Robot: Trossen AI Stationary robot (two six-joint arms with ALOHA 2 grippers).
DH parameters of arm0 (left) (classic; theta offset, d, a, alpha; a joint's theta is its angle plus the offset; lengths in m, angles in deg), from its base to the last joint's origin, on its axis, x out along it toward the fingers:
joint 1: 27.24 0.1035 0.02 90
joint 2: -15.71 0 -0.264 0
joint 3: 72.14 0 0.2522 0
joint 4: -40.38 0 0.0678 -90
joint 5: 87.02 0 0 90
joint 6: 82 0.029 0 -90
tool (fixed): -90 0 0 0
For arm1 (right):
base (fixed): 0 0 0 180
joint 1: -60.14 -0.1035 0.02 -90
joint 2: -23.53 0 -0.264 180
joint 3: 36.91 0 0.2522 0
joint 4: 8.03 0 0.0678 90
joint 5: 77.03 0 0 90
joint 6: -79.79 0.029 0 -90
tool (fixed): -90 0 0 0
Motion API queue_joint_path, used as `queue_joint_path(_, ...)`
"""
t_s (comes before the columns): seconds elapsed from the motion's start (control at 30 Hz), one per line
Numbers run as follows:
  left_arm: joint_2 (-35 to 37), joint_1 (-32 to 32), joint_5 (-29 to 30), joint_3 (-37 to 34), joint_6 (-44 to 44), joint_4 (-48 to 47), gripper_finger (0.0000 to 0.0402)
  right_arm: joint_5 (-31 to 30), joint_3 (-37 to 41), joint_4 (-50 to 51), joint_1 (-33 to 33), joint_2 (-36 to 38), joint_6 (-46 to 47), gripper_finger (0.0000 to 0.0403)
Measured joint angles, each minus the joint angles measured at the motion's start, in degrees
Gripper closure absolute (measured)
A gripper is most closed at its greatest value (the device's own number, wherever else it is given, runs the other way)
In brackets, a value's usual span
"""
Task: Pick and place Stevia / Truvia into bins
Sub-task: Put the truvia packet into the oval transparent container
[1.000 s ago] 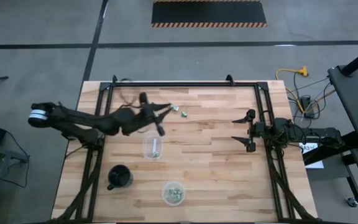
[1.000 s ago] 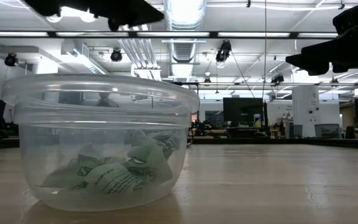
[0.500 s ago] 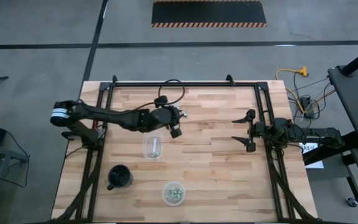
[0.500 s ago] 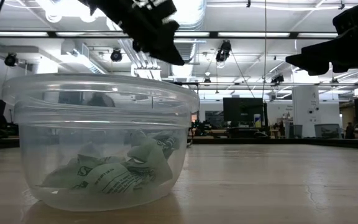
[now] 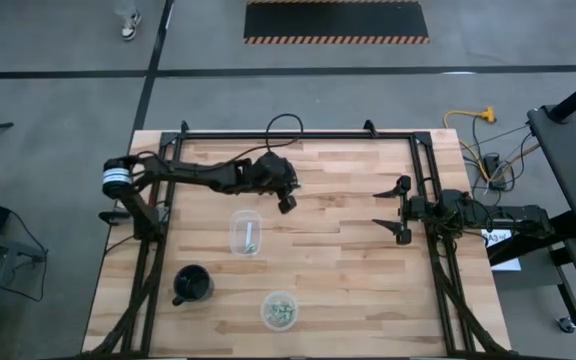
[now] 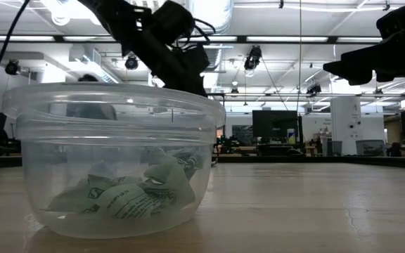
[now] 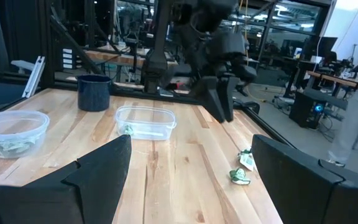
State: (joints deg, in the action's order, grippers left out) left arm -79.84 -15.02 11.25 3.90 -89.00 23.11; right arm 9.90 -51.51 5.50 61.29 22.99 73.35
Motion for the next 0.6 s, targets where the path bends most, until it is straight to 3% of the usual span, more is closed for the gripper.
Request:
queue_joint_path(0.27, -4.29, 1.41, 0.04, 0.01, 0.43, -0.09, 0.0344, 0.00, -0.02, 0.01, 0.01, 0.00, 0.00, 0.0078)
queue_joint_path(0.5, -5.68, 1.66, 0.96, 1.02, 8.69, 0.59, 0.0344, 0.00, 0.00, 0.00, 0.01, -0.01, 0.00, 0.0078)
queue_joint_path(0.6, -5.15, 1.69, 1.50, 1.18, 8.31, 1.08, 0.0344, 0.00, 0.00, 0.00, 0.00, -0.02, 0.00, 0.0078)
